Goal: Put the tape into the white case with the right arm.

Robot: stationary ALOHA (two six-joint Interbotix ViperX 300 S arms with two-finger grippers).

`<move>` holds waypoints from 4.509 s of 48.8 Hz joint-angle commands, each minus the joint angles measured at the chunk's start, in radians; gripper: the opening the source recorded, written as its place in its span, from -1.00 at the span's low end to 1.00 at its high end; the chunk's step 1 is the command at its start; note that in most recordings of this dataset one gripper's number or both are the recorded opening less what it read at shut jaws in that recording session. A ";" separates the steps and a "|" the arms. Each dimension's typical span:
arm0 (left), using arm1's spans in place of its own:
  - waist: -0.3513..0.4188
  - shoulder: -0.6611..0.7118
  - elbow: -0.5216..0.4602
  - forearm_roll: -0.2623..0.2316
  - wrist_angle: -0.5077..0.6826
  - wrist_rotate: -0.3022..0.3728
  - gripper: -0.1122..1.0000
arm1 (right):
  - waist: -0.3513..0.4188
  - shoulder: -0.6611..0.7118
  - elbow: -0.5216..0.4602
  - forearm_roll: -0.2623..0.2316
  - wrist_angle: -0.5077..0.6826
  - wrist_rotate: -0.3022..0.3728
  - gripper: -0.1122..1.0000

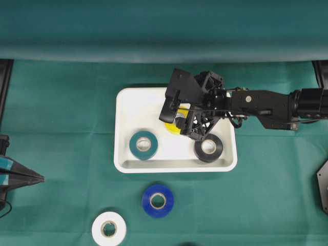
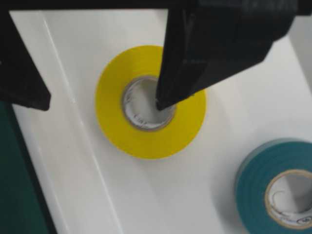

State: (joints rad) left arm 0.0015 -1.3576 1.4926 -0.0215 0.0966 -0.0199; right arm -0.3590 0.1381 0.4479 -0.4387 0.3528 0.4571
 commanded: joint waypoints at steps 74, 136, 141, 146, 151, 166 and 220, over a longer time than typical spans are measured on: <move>0.002 0.008 -0.009 -0.003 -0.009 0.000 -0.80 | 0.002 -0.839 0.756 0.005 -0.178 0.017 0.35; 0.002 0.008 -0.009 -0.003 -0.009 0.000 -0.80 | 0.597 -0.767 0.778 0.011 -0.184 0.018 0.35; 0.002 0.008 -0.009 -0.003 -0.009 0.000 -0.80 | 0.617 -0.735 0.750 0.011 -0.186 0.018 0.35; 0.002 0.009 -0.009 -0.003 -0.009 0.000 -0.80 | 0.650 -0.680 0.710 0.011 -0.186 0.018 0.35; 0.002 0.008 -0.009 -0.003 -0.009 0.000 -0.80 | 0.680 -0.612 0.664 0.011 -0.186 0.018 0.35; 0.002 0.008 -0.009 -0.003 -0.009 -0.002 -0.80 | 0.741 -0.367 0.479 0.008 -0.187 0.005 0.35; 0.002 0.008 -0.009 -0.002 -0.009 0.000 -0.80 | 0.834 0.017 0.133 -0.002 -0.167 0.005 0.34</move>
State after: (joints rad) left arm 0.0015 -1.3576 1.4941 -0.0230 0.0966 -0.0199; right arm 0.4740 0.1626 0.6013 -0.4372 0.1825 0.4617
